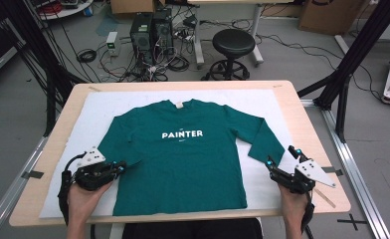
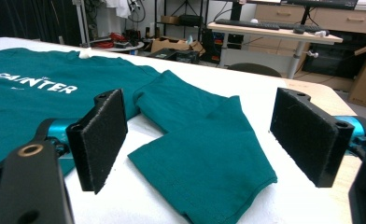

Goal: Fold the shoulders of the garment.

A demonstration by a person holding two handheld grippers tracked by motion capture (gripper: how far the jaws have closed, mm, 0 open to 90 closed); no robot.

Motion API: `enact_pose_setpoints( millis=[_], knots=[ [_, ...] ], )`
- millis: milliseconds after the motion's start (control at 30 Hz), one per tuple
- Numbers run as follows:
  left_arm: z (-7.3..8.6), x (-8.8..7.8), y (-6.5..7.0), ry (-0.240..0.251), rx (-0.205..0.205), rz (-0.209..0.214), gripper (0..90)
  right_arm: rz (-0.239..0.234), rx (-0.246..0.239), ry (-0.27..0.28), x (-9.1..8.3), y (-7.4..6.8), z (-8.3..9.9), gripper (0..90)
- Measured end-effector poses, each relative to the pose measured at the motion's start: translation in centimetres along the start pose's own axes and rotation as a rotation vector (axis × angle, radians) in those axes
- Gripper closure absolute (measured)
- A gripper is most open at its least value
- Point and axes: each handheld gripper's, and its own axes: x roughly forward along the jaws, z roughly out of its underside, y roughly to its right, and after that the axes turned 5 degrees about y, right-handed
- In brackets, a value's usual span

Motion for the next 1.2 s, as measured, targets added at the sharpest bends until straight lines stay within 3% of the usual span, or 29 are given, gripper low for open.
enact_pose_setpoints(
  millis=[367, 633, 1200],
  knots=[
    [-1.7, 1.9, 1.2, 0.016, -0.003, -0.014, 85.8, 0.000, 0.002, -0.001, 0.0, 0.0, 0.0, 19.2],
    [-2.8, 2.9, 2.2, 0.040, -0.003, 0.001, 85.9, 0.001, -0.003, -0.002, 0.0, -0.1, 0.0, 19.1],
    [-5.3, 6.2, 5.3, 0.073, 0.053, 0.050, 85.8, 0.003, -0.011, -0.002, 0.0, -0.1, 0.0, 19.1]
  ],
)
